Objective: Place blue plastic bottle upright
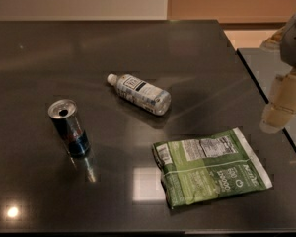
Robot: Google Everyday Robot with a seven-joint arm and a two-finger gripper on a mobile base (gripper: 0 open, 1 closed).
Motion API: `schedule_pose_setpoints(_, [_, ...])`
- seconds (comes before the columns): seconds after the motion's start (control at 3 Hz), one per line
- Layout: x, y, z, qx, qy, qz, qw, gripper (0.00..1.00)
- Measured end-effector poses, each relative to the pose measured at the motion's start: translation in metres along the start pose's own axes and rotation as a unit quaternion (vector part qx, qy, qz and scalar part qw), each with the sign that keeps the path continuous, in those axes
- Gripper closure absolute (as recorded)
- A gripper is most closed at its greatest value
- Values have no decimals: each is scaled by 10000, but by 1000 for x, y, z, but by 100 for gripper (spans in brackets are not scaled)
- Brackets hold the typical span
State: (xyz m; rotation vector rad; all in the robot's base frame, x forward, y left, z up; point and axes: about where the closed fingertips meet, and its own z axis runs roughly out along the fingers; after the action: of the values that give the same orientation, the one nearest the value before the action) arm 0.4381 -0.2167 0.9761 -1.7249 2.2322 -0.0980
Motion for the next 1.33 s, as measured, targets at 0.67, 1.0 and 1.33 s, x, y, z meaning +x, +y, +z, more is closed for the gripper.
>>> schedule_pose_setpoints(0.67, [-7,-4,4,-66,152,-20,9999,0])
schedule_pose_setpoints(1.0, [-28,-21,20,-246,340,25,9991,0])
schedule_pose_setpoints(1.33, [-60,-36,47,-441,500,209,9976,0])
